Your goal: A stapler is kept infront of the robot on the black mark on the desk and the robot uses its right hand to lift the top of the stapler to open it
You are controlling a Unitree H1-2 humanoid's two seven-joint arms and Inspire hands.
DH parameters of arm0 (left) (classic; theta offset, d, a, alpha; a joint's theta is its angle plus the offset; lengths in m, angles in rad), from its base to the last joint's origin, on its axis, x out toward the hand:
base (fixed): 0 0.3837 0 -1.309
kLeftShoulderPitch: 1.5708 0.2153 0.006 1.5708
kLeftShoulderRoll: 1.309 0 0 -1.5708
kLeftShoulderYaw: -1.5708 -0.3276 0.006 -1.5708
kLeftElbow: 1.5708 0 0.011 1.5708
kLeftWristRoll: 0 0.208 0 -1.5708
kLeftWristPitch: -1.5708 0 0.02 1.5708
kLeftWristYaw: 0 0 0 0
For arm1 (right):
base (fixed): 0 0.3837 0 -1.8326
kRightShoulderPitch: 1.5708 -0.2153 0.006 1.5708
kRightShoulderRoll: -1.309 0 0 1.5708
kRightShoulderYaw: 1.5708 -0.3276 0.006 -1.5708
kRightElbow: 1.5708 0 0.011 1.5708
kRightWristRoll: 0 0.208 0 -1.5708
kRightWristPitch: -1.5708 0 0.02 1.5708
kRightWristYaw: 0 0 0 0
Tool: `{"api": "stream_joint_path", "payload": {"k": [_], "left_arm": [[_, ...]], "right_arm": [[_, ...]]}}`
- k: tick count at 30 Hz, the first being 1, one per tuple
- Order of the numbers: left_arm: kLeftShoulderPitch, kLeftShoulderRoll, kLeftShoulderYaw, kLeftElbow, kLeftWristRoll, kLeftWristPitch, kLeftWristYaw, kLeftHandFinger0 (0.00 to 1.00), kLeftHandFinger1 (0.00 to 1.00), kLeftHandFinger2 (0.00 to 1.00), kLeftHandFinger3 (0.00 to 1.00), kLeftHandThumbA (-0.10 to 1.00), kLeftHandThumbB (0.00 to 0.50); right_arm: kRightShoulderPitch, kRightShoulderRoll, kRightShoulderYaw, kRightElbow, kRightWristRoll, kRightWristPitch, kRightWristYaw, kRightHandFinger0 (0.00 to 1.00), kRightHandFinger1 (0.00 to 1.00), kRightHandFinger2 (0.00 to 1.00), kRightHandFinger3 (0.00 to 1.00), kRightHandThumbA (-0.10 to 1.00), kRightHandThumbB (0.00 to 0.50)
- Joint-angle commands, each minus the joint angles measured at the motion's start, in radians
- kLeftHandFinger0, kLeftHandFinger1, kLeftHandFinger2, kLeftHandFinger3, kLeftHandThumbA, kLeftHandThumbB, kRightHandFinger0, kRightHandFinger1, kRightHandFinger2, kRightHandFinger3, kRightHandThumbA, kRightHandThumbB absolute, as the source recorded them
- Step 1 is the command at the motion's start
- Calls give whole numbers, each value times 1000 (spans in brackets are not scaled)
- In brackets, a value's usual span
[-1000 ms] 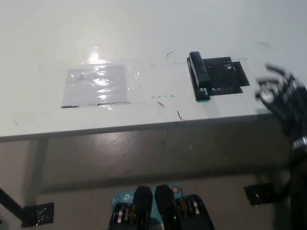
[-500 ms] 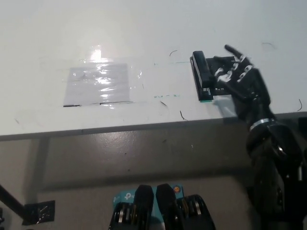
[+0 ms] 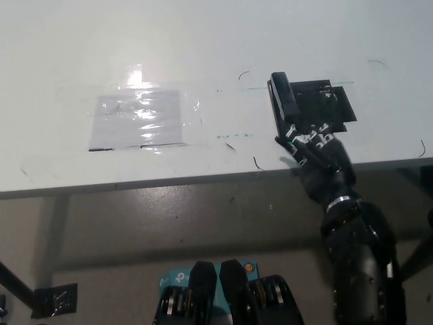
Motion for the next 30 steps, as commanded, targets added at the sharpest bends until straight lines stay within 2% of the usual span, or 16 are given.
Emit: {"api": "stream_joint_path", "payload": {"k": [1, 3, 5, 6, 9, 10, 12, 13, 14, 16, 17, 26, 30], "left_arm": [[4, 22, 3, -21, 10, -64, 1, 471, 503, 574, 709, 700, 0], [-7, 19, 2, -20, 7, -60, 4, 473, 505, 567, 700, 699, 0], [-7, 19, 4, -19, 8, -63, 5, 465, 494, 568, 703, 689, 0], [-7, 21, 3, -15, 11, -69, 4, 451, 488, 570, 718, 689, 0], [-10, 20, 2, -9, 10, -82, 0, 459, 498, 581, 732, 686, 0], [-10, 18, 0, -14, 14, -74, 5, 463, 497, 582, 739, 694, 0], [-11, 17, -2, -17, 18, -70, 9, 456, 497, 576, 738, 696, 0], [-8, 15, 0, -25, 22, -64, 14, 454, 496, 574, 737, 696, 0], [-7, 17, 0, -21, 18, -73, 9, 459, 507, 586, 744, 692, 0], [-8, 18, 0, -16, 16, -75, 7, 457, 504, 592, 752, 695, 0], [-14, 15, 2, -12, 13, -75, 9, 459, 497, 598, 744, 685, 0], [0, 12, -1, -15, 11, -85, 4, 462, 500, 585, 748, 686, 0], [1, 9, 1, -17, 9, -79, 8, 453, 487, 591, 733, 682, 0]], "right_arm": [[-5, 42, 0, -46, 193, 1, -172, 617, 712, 863, 1000, 1000, 0], [1, 46, 11, -46, 198, 1, -204, 610, 711, 862, 1000, 1000, 0], [4, 52, 19, -42, 229, 1, -264, 545, 650, 805, 928, 934, 0], [7, 51, 21, -38, 241, 1, -270, 556, 660, 818, 949, 928, 0], [12, 49, 28, -34, 251, 1, -291, 580, 673, 815, 922, 946, 0], [9, 52, 24, -33, 259, 1, -306, 583, 696, 830, 919, 949, 0], [1, 55, 10, -32, 280, 1, -324, 661, 783, 910, 952, 951, 0], [-2, 56, 9, -31, 284, 1, -329, 677, 798, 920, 956, 954, 0], [-9, 68, -14, -28, 283, 1, -326, 726, 865, 986, 1000, 955, 0], [-14, 72, -23, -27, 285, 1, -332, 726, 874, 1000, 1000, 952, 0], [-23, 69, -36, -28, 295, 1, -313, 786, 932, 1000, 1000, 989, 0], [-76, 71, -88, -3, 289, 1, -303, 811, 935, 1000, 1000, 975, 0], [-110, 63, -96, 13, 290, 1, -312, 759, 897, 991, 1000, 937, 0]]}}
